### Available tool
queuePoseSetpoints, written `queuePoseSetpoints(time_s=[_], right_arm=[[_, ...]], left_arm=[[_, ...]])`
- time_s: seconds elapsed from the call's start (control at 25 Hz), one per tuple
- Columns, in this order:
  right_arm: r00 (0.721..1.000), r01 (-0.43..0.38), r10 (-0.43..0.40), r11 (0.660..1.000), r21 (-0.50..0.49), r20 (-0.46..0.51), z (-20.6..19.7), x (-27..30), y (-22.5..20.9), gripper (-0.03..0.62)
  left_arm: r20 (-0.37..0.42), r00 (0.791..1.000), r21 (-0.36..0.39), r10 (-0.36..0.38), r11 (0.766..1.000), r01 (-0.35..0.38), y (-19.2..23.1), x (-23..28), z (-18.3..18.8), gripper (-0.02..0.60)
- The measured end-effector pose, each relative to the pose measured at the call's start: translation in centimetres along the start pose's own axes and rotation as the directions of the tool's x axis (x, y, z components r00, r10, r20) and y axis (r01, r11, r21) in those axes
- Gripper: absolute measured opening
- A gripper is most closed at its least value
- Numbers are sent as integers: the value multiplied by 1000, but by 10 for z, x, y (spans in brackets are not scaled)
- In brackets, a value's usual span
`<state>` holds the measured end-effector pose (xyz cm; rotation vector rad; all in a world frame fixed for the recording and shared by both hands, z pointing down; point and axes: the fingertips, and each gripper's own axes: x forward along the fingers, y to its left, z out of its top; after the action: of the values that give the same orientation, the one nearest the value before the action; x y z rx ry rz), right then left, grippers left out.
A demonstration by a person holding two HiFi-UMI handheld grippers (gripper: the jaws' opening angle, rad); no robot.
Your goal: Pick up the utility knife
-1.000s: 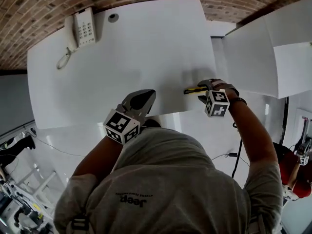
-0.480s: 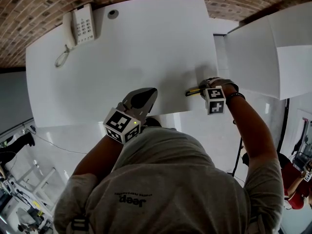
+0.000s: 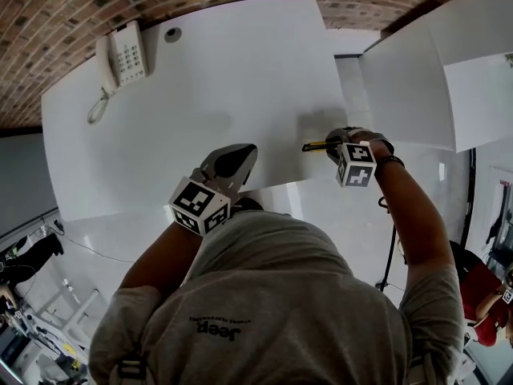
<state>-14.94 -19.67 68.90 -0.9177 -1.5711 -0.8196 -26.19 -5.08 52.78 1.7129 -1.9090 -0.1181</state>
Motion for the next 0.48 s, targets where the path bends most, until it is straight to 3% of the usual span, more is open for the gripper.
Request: queuePoseSetpoints(time_s=[0.28, 0.48], right_arm=[[994, 95, -102, 980, 177, 30, -27, -43, 14, 123], [984, 157, -176, 924, 348, 24, -55, -78, 45, 123]], left_arm=[[-27, 996, 48, -91, 995, 92, -37, 26, 11, 0], [-67, 974, 105, -217, 969, 223, -80, 53, 24, 0]])
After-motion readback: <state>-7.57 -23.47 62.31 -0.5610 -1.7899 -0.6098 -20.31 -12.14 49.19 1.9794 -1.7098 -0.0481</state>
